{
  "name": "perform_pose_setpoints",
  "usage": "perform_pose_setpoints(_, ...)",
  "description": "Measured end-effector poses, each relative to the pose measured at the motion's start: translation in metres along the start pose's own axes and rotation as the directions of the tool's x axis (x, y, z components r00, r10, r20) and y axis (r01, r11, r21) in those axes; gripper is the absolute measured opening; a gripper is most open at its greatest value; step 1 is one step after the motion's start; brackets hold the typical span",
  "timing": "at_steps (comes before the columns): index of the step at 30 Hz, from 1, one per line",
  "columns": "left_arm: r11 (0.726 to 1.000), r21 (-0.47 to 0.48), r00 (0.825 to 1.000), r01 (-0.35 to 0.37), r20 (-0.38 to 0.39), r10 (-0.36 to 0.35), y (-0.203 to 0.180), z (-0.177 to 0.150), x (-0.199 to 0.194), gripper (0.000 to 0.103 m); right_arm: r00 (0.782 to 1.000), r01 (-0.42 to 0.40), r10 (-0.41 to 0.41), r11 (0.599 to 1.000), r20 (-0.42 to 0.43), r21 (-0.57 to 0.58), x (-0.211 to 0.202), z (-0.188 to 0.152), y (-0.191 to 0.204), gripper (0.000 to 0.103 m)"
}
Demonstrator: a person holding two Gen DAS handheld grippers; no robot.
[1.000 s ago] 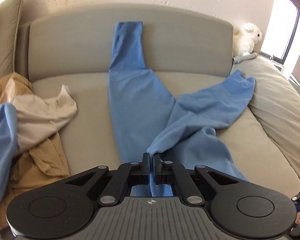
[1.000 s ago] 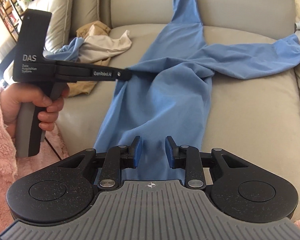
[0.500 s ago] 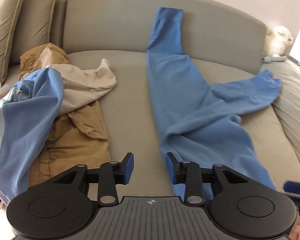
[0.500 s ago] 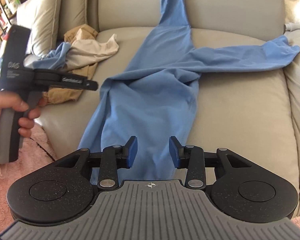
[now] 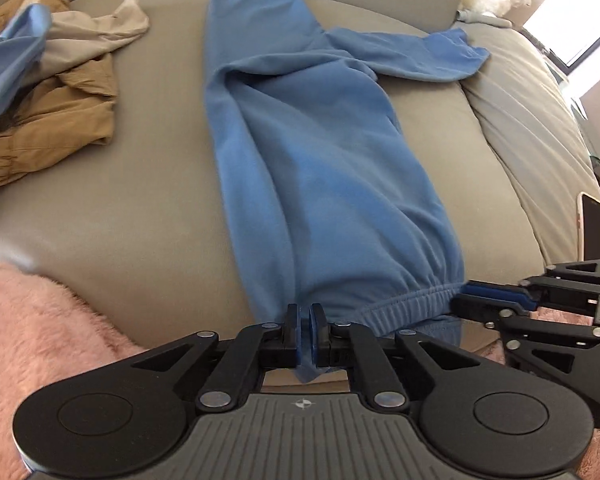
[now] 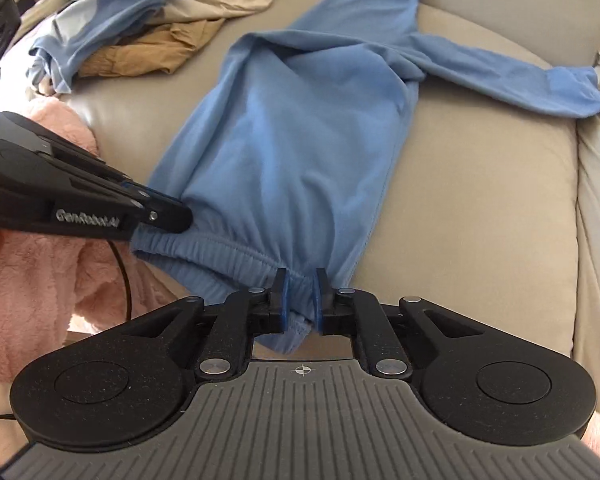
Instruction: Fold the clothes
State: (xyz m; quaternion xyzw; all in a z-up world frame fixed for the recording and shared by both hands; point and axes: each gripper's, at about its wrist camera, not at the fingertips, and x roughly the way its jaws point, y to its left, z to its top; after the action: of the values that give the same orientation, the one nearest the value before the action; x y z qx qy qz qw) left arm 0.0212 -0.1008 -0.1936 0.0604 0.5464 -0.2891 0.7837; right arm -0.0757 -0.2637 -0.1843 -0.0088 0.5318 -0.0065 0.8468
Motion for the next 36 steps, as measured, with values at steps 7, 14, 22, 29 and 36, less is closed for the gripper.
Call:
perform_pose_setpoints(7, 1.000, 0.011, 0.972, 0.028, 0.233, -0.030, 0.003, -0.002, -0.025, 0.009, 0.991, -0.062, 0.044, 0.988, 0.126, 0.143, -0.025, -0.002, -0.027, 0.021)
perform_pose_setpoints(14, 0.983, 0.175, 0.950, 0.048, 0.295, -0.098, -0.023, 0.019, 0.002, 0.010, 0.968, -0.163, 0.133, 0.978, 0.211, 0.132, -0.010, 0.026, -0.010, 0.017)
perform_pose_setpoints(22, 0.999, 0.042, 0.941, 0.032, 0.336, -0.045, 0.005, 0.029, 0.007, 0.010, 0.963, -0.125, 0.097, 0.987, 0.253, 0.097, 0.026, 0.057, 0.007, 0.015)
perform_pose_setpoints(29, 0.997, 0.033, 0.957, -0.076, 0.282, 0.064, 0.012, 0.044, 0.025, 0.009, 0.970, -0.002, -0.072, 0.953, 0.233, 0.303, 0.043, 0.067, -0.046, 0.022)
perform_pose_setpoints(36, 0.999, 0.034, 0.947, 0.007, 0.321, -0.018, 0.014, 0.051, 0.023, 0.010, 0.974, -0.045, -0.038, 0.934, 0.225, 0.355, 0.062, 0.068, -0.068, 0.025)
